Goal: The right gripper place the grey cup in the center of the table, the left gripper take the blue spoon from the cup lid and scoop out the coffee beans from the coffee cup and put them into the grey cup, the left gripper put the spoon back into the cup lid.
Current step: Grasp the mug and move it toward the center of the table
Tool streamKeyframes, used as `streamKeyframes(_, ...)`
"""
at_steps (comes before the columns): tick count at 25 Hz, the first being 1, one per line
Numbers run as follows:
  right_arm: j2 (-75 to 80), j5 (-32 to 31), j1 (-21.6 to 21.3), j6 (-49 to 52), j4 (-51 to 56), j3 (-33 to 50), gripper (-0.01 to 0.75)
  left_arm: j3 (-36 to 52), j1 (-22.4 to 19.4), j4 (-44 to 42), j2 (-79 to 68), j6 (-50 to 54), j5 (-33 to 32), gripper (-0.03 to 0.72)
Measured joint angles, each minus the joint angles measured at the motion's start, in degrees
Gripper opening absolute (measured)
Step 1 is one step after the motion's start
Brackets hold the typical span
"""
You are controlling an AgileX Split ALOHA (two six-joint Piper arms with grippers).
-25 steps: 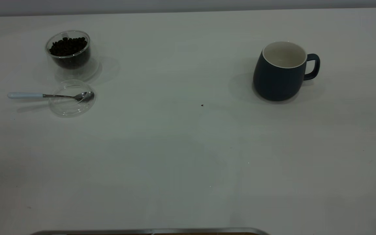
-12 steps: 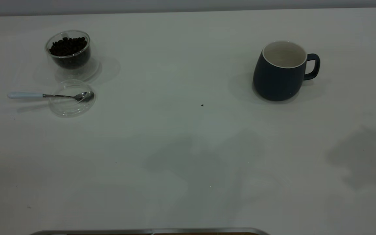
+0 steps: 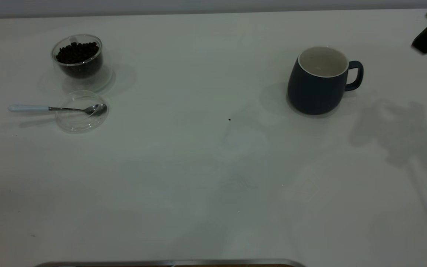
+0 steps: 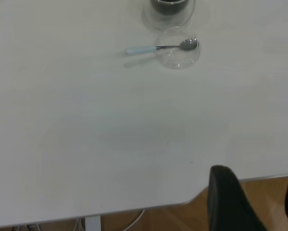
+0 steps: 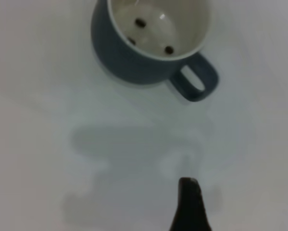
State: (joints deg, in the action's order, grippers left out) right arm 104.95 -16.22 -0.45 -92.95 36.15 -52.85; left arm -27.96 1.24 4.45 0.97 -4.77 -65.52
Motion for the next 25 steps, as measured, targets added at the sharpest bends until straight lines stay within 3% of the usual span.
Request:
streamKeyframes(7,14.92,0.23,0.00,-16.20,1.44,-11.85,0.591,0.00,0.00,0.00,0.00,0.00,0.00,0.361)
streamKeyframes(14,22.15,-1.92,1.07,-22.82,2.99,-20.42,0.547,0.00,0.00,0.00,0.00,0.00,0.00,0.361)
streamKeyframes(25,25.98,-6.41,4.10,-26.74,5.59,-22.11,0.534,0.00,0.00,0.00,0.00,0.00,-0.05,0.361)
